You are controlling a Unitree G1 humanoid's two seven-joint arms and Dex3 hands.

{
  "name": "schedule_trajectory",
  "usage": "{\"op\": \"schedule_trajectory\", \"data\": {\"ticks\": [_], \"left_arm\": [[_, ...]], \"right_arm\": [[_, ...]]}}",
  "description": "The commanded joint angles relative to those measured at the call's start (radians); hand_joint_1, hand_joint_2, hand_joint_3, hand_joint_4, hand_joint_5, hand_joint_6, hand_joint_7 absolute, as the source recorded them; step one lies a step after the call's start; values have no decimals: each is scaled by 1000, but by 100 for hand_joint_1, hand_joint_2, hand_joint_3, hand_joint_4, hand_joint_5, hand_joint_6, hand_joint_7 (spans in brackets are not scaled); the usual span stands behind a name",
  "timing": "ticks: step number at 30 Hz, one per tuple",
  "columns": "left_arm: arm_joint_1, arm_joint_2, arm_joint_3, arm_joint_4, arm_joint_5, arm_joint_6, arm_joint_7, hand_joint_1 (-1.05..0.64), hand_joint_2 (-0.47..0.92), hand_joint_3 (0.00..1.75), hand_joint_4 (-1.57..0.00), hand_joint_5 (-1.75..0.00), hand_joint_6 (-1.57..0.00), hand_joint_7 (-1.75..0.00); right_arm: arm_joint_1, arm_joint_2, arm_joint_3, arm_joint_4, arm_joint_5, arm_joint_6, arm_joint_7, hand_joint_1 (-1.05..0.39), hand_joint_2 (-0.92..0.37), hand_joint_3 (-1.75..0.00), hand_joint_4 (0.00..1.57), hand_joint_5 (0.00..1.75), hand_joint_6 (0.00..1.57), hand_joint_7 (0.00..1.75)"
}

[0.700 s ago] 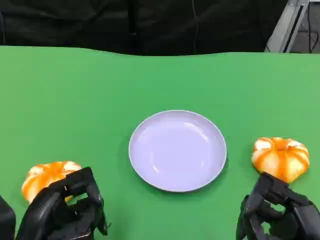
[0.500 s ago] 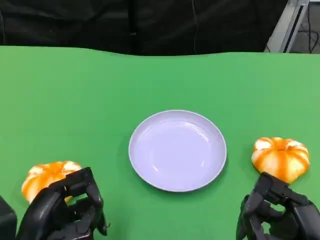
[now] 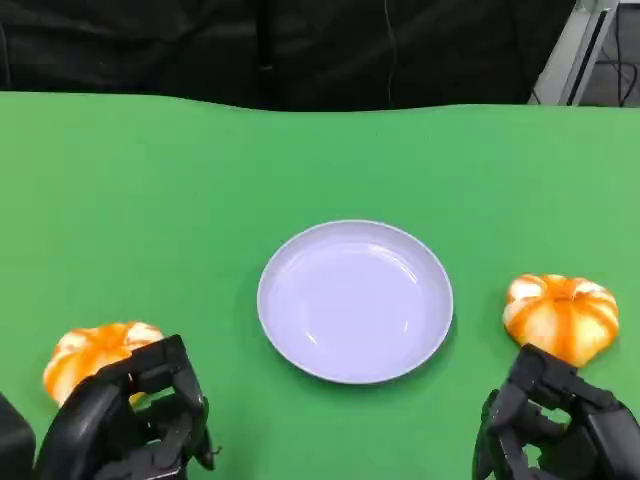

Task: Grasp the bread from the table and place it into the plate.

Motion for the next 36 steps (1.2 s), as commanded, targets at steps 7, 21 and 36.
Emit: {"op": "schedule_trajectory", "data": {"ticks": [7,21,36], "left_arm": [[55,175,13,-105,431,-268,136,-58,92,22,-55,-20,-68,-2],[45,371,82,-173,1020,-256,362,-81,92,15,-30,-1,-46,0],[-98,447,-10,53,1133,-172,405,-80,92,5,-36,-2,-50,-1]], "right_arm": [[-7,-5,-2,1,4,4,-5,-12,-58,-120,84,175,68,168],[-6,-8,3,-7,-1,16,-11,-14,-57,-121,84,175,70,167],[-2,-8,4,-3,-6,-3,-12,-13,-57,-121,84,175,69,168]]}}
